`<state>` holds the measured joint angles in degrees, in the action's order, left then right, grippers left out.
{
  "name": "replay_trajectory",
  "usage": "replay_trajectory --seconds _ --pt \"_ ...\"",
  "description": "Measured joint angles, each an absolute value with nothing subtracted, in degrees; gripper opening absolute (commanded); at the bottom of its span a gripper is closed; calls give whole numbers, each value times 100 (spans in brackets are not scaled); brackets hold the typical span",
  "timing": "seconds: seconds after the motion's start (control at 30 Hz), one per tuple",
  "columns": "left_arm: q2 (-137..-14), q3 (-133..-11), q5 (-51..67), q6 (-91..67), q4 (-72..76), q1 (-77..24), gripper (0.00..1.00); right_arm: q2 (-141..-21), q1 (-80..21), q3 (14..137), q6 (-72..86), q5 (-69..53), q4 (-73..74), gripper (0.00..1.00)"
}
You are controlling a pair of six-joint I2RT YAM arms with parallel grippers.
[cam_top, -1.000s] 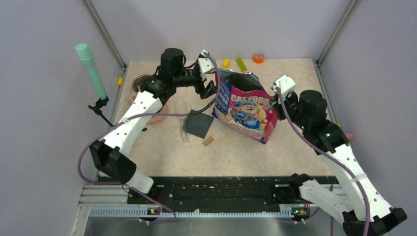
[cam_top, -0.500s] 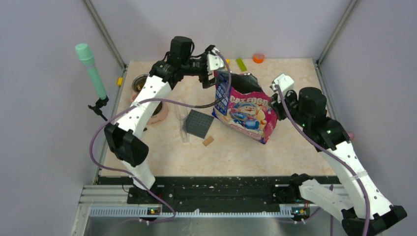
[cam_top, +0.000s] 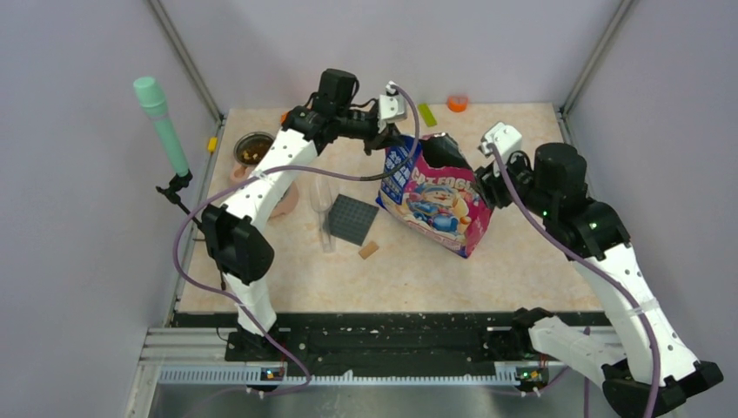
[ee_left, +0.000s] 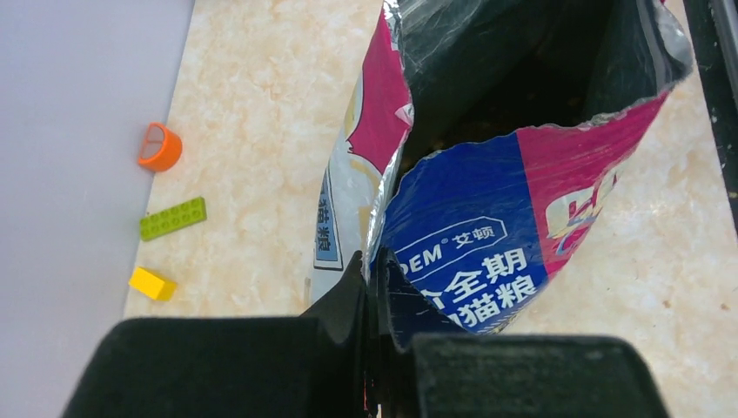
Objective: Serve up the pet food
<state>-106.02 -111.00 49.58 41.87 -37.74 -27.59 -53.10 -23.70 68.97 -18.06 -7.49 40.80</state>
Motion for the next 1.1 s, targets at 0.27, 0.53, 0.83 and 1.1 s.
replay_trajectory --seconds 0.27,0.53,0.83,1.1 --pt "-10698 -11306 4600 3006 -3623 -2808 0 -5769 -2357 7717 -1973 -1052 3754 71" --pt "-10807 -11432 4534 2486 -3599 -2810 0 -6326 -2362 7319 -2075 -1299 3577 26" --pt "-11236 -11915 4316 1568 -2978 -2711 0 -6879 -1872 7570 -2073 -954 3183 0" --pt "-11609 -12418 4366 799 -2434 -2552 0 -7349 -1369 8241 -2193 -1225 3166 0"
